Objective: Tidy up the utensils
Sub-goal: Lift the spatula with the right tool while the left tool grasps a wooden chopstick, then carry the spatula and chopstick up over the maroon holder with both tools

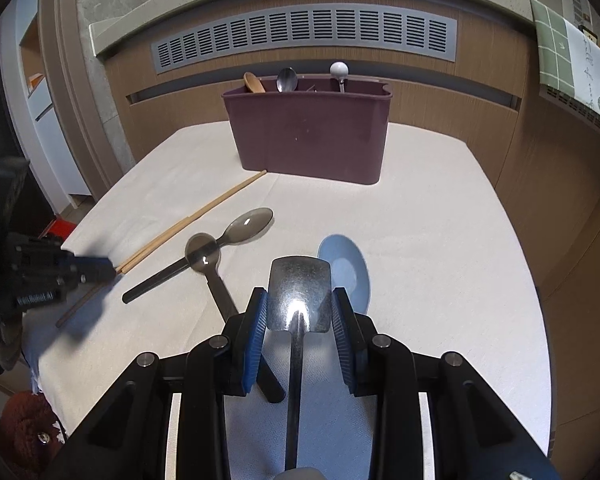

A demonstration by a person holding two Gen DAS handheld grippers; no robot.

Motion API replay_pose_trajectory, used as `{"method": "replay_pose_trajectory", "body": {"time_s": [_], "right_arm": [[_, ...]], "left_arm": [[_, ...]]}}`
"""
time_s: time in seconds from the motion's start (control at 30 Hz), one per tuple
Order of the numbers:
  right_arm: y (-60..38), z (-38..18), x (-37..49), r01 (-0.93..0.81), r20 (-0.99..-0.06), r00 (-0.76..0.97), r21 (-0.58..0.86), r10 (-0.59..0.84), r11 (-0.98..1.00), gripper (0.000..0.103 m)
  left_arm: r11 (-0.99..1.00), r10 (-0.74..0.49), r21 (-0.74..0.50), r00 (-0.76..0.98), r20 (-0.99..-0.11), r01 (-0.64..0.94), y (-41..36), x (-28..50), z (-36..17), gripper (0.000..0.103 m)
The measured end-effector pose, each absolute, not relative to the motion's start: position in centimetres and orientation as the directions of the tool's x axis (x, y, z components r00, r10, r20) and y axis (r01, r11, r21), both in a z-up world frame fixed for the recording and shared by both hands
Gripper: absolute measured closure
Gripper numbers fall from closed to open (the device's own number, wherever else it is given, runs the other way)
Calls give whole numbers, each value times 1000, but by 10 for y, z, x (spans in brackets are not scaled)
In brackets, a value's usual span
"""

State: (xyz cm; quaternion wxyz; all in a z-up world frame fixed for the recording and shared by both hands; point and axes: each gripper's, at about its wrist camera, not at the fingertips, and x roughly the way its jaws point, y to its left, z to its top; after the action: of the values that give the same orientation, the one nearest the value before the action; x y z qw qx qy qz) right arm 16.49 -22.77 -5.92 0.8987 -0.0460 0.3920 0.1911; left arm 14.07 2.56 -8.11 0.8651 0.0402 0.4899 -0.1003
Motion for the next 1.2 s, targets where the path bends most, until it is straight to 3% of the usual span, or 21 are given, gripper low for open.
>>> {"method": "replay_pose_trajectory", "body": {"time_s": [0.17, 0.5, 0.67, 0.83, 1.03, 1.2], "right_arm": [[-227, -65, 168, -377, -734, 604, 78, 309, 923, 73], [-224, -75, 174, -371, -755, 582, 83, 302, 925, 73], [-225, -75, 175, -364, -749, 592, 81, 298, 928, 73], [-233, -59, 173, -358, -707, 636, 84, 308, 930, 73], [-247, -35, 174, -347, -642, 672, 167, 368, 923, 74], [-252, -14, 179, -329, -573, 721, 213, 390, 920, 74]], "left_arm": [[987, -62, 24, 524, -849, 156, 36, 153, -79, 93], [973, -180, -90, 456, -872, 213, 31, 210, -80, 95], [980, -140, -48, 491, -860, 195, 23, 210, -74, 97], [969, -248, -203, 600, -760, 143, 39, 196, -34, 97], [958, -280, -227, 729, -625, 173, 31, 171, 15, 97], [949, -274, -271, 848, -454, 162, 23, 176, 58, 97]]}}
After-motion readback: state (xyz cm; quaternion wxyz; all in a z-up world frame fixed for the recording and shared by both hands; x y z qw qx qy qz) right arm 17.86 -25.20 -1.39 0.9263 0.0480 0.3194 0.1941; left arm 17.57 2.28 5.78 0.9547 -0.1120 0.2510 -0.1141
